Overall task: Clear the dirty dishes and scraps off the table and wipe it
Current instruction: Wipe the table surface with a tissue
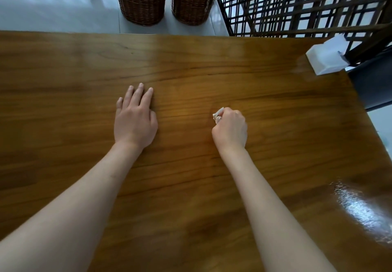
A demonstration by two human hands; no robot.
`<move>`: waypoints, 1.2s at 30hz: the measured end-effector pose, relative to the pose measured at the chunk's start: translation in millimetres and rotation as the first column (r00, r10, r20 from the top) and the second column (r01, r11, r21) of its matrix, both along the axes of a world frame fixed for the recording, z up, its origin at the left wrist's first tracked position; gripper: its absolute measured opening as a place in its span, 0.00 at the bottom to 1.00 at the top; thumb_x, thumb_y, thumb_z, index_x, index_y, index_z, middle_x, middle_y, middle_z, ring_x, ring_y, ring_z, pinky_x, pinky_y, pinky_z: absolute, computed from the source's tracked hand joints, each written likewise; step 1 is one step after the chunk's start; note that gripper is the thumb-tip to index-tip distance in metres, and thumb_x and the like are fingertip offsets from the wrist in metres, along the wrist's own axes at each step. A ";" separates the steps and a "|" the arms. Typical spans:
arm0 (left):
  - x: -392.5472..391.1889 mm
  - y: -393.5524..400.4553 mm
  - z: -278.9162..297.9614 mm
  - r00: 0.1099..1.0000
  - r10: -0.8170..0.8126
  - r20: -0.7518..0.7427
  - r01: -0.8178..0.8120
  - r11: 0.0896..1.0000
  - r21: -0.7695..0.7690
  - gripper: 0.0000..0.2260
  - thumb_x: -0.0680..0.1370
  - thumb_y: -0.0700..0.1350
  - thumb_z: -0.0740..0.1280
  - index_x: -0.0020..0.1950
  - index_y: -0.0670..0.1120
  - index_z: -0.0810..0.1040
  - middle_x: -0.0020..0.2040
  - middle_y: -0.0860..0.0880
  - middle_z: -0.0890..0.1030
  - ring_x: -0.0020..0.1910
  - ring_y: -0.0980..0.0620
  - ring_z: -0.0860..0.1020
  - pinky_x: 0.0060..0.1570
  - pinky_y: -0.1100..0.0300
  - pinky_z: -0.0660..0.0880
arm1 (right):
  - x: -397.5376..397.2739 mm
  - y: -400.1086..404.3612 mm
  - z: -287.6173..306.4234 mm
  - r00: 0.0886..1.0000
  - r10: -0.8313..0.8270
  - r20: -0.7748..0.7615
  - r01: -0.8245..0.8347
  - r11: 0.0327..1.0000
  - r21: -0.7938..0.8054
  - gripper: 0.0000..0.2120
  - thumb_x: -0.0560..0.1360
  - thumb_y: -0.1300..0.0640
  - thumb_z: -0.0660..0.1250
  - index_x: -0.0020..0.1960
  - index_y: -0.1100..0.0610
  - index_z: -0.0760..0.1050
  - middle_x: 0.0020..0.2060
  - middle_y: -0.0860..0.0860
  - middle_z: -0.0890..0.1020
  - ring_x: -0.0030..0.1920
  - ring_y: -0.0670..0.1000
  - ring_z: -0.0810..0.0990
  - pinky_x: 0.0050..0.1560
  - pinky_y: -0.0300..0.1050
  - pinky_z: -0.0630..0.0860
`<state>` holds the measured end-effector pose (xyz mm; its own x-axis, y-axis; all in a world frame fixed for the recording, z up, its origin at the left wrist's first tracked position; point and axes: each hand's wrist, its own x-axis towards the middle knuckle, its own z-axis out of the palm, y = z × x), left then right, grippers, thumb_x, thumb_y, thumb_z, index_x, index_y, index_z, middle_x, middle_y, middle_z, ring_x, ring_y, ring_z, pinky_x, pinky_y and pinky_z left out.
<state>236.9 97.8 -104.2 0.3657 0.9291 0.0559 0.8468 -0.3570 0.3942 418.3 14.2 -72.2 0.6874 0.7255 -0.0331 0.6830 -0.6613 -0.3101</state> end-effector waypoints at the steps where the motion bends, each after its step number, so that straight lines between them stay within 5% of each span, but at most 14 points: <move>1: 0.5 -0.1 0.7 1.000 -0.001 -0.003 0.001 1.000 -0.005 0.23 0.79 0.43 0.57 0.74 0.47 0.63 0.75 0.45 0.62 0.75 0.45 0.56 0.72 0.47 0.51 | 2.8 -1.6 -0.2 0.999 0.045 0.007 -0.045 0.999 0.003 0.10 0.74 0.66 0.65 0.53 0.57 0.79 0.47 0.55 0.79 0.47 0.53 0.77 0.37 0.40 0.66; 8: 9.9 -13.6 12.9 0.996 0.078 -0.031 -0.077 0.996 0.041 0.21 0.77 0.40 0.61 0.70 0.43 0.69 0.73 0.41 0.65 0.73 0.40 0.60 0.72 0.43 0.53 | 60.5 -11.8 11.4 0.997 0.078 -0.020 -0.074 0.983 0.169 0.08 0.75 0.63 0.62 0.52 0.60 0.77 0.48 0.55 0.78 0.50 0.52 0.76 0.45 0.40 0.71; 14: 104.8 -16.1 29.9 1.000 -0.012 -0.013 0.013 0.999 0.043 0.23 0.77 0.40 0.59 0.73 0.46 0.66 0.74 0.43 0.63 0.74 0.43 0.58 0.72 0.47 0.53 | 153.2 15.5 23.5 0.997 0.073 -0.030 -0.067 0.981 0.184 0.09 0.75 0.62 0.62 0.53 0.60 0.77 0.51 0.56 0.80 0.53 0.54 0.76 0.50 0.43 0.73; 22: 173.2 16.6 20.2 0.987 0.011 -0.157 -0.006 0.999 0.032 0.24 0.78 0.43 0.57 0.75 0.48 0.62 0.75 0.46 0.61 0.75 0.45 0.56 0.72 0.46 0.52 | 238.2 86.7 11.0 0.984 0.178 0.021 -0.178 0.954 0.241 0.08 0.75 0.62 0.66 0.54 0.59 0.77 0.50 0.54 0.80 0.53 0.51 0.77 0.43 0.36 0.70; 31: 170.8 14.1 6.4 0.993 0.030 -0.112 -0.023 0.998 0.062 0.24 0.76 0.44 0.55 0.73 0.48 0.66 0.73 0.46 0.66 0.74 0.44 0.60 0.71 0.45 0.53 | 252.8 149.1 -5.2 0.973 0.229 0.023 -0.228 0.948 0.220 0.06 0.75 0.64 0.66 0.50 0.59 0.80 0.52 0.56 0.79 0.52 0.51 0.77 0.43 0.36 0.71; 36: 171.0 14.5 3.7 0.993 0.055 -0.102 -0.048 0.996 0.071 0.24 0.76 0.45 0.53 0.73 0.49 0.67 0.73 0.47 0.67 0.74 0.45 0.61 0.71 0.45 0.52 | 215.3 146.7 -5.7 0.883 0.469 0.018 -0.462 0.862 0.210 0.08 0.74 0.66 0.65 0.45 0.57 0.82 0.48 0.53 0.80 0.49 0.50 0.78 0.47 0.38 0.75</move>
<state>407.9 112.3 -100.4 0.3244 0.9422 0.0842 0.8999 -0.3348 0.2795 633.7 160.8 -77.9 0.2694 0.9539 0.1323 0.8829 -0.1898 -0.4295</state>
